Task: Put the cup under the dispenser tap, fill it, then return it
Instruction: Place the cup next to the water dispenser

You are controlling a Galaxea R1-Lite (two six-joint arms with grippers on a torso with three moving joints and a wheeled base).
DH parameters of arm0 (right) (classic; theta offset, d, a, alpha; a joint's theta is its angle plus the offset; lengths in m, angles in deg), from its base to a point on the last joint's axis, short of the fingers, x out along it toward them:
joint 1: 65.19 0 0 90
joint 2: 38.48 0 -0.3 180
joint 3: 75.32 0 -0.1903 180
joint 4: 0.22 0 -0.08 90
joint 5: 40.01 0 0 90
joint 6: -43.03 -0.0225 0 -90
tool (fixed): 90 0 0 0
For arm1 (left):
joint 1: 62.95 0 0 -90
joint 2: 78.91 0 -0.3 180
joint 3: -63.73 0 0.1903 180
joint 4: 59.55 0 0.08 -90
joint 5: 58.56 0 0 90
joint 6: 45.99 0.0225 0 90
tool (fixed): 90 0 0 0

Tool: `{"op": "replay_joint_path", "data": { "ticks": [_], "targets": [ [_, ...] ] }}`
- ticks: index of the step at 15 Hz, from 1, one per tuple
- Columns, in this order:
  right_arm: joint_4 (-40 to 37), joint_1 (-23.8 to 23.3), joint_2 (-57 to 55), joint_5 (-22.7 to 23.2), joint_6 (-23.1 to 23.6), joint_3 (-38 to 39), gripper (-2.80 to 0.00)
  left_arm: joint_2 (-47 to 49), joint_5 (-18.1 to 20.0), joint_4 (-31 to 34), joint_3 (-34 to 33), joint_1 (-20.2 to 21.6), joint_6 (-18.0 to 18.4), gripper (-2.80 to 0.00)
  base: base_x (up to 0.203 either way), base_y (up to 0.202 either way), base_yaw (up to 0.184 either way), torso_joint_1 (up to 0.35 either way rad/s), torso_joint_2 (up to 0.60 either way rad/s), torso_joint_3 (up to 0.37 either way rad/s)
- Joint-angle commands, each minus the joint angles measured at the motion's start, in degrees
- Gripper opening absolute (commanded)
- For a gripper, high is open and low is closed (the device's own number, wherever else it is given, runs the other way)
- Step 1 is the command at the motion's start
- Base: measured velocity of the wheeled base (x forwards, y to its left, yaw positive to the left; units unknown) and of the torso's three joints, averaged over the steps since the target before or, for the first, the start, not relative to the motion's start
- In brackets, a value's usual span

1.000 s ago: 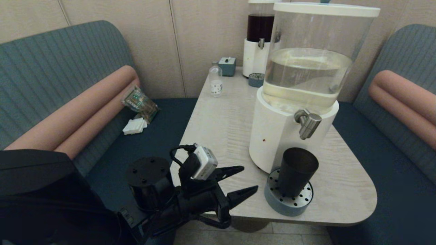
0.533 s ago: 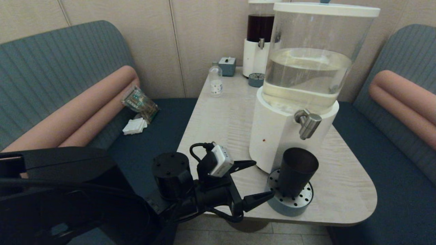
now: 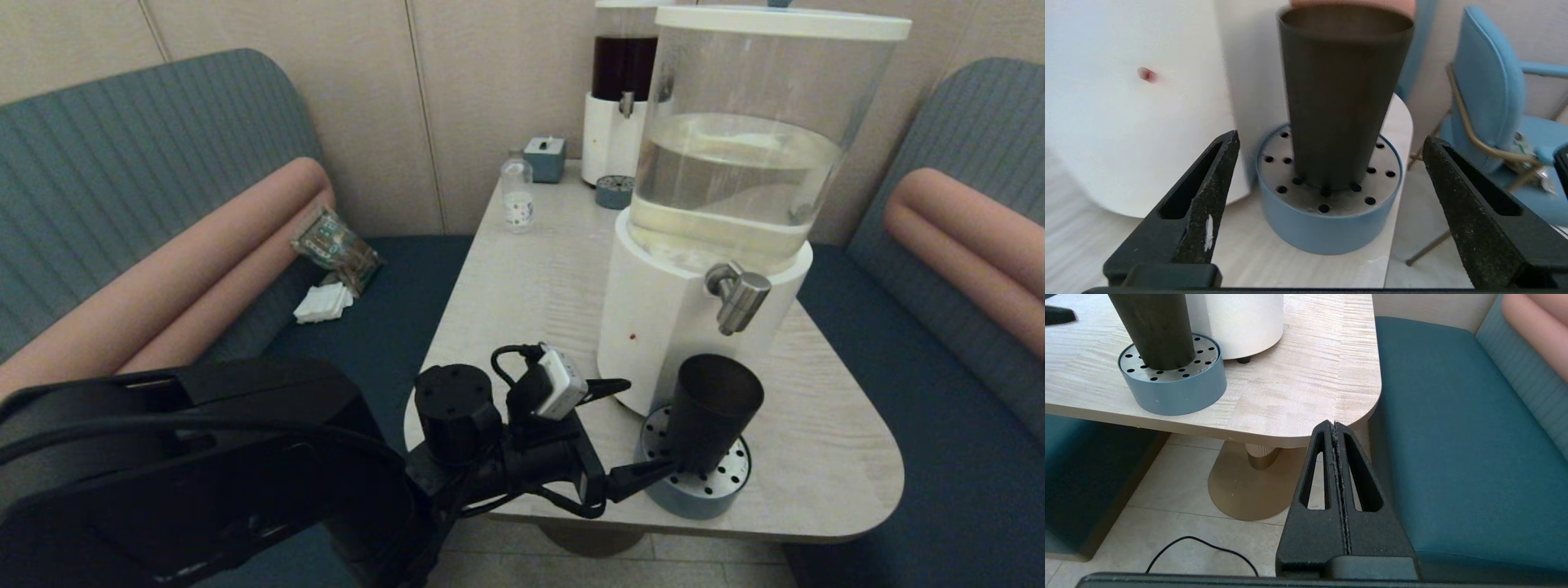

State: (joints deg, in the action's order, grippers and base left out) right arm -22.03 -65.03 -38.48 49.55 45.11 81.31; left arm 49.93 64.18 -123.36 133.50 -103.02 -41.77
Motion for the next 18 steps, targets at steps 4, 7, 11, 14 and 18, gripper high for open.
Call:
{"op": "replay_joint_path", "data": {
  "ticks": [4,7,11,14,18],
  "targets": [
    [0.0,-0.1,0.1,0.0,0.0,0.7,-2.80,4.2,1.0,-0.5,5.0,-0.5,0.0,0.00,0.000,0.000,0.000,0.000,0.00,0.000],
    [0.0,0.0,0.1,0.0,0.0,0.7,-2.80,5.4,1.5,-0.5,7.1,-0.5,-0.1,0.00,0.000,0.000,0.000,0.000,0.00,0.000],
    [0.0,0.0,0.1,0.0,0.0,0.7,-2.80,7.7,1.7,-0.5,9.6,-1.1,-0.1,0.00,0.000,0.000,0.000,0.000,0.00,0.000],
    [0.0,-0.1,0.1,0.0,0.0,0.7,-2.80,8.5,1.7,-0.5,11.4,-1.8,-0.3,0.00,0.000,0.000,0.000,0.000,0.00,0.000],
    [0.0,0.0,0.1,0.0,0.0,0.7,-2.80,10.0,2.1,-0.5,14.2,-2.7,-0.4,0.00,0.000,0.000,0.000,0.000,0.00,0.000]
  ]
}}
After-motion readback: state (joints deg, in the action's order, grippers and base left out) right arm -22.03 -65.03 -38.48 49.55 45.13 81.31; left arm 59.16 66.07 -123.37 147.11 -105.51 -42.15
